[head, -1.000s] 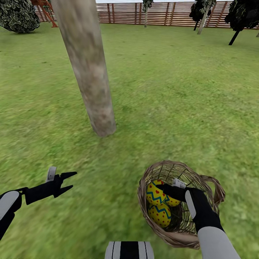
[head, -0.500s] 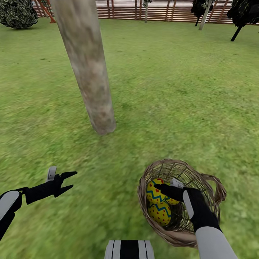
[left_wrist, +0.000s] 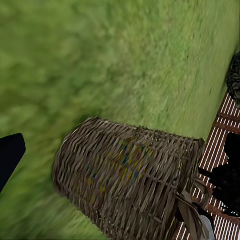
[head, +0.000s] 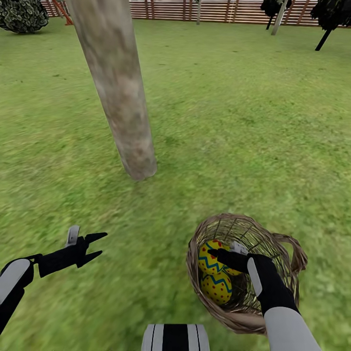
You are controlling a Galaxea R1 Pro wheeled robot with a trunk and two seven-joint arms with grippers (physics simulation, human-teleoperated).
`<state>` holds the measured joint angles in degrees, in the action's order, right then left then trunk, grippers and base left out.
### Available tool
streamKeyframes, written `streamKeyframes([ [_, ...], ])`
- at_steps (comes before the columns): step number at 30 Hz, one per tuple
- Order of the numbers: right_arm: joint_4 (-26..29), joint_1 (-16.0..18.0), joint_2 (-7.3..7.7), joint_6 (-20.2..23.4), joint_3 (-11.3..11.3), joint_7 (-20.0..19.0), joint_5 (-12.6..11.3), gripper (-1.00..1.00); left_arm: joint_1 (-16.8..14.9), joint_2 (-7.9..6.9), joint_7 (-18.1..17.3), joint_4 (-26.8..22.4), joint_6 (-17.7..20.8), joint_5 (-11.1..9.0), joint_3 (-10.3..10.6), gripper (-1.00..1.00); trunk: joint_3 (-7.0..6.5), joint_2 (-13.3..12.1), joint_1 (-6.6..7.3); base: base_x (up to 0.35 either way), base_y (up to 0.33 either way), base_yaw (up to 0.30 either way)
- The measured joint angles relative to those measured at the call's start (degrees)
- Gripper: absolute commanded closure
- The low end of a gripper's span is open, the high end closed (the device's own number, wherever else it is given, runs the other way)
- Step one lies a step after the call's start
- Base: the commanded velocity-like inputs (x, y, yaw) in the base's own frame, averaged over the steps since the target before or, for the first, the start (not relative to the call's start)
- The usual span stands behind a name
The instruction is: Take the three Easter eggs out of the wicker basket on the lawn in the garden, then place them on the lawn next to a single tree (choose any tree) so that all three eggs are next to the same tree and none are left in the basket.
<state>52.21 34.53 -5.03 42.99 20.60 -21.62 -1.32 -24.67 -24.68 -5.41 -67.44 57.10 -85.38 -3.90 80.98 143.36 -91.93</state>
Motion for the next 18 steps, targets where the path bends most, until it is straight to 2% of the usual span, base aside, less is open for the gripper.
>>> streamKeyframes([
  [6, 0.0, 0.0, -0.02, 0.0, 0.0, 0.0, 0.0, -1.00, 0.0, 0.05, 0.0, 0.0, 0.0, 0.0, 0.0, -1.00, 0.00, 0.0, 0.00, 0.000, 0.000, 0.000],
  [7, 0.0, 0.0, -0.03, 0.0, 0.0, 0.0, 0.0, 1.00, 0.0, 0.06, 0.0, 0.0, 0.0, 0.0, 0.2, -1.00, 0.00, 0.0, 0.00, 0.000, 0.000, 0.000],
  [9, 0.0, 0.0, -0.03, 0.0, 0.0, 0.0, 0.0, 1.00, 0.0, 0.07, 0.0, 0.0, 0.0, 0.0, 0.7, -1.00, 0.00, 0.0, 0.00, 0.000, 0.000, 0.000],
  [18, 0.0, 0.0, -0.04, 0.0, 0.0, 0.0, 0.1, 1.00, 0.0, 0.07, 0.0, 0.0, 0.0, 0.0, 0.8, -1.00, 0.00, 0.0, 0.00, 0.000, 0.000, 0.000],
])
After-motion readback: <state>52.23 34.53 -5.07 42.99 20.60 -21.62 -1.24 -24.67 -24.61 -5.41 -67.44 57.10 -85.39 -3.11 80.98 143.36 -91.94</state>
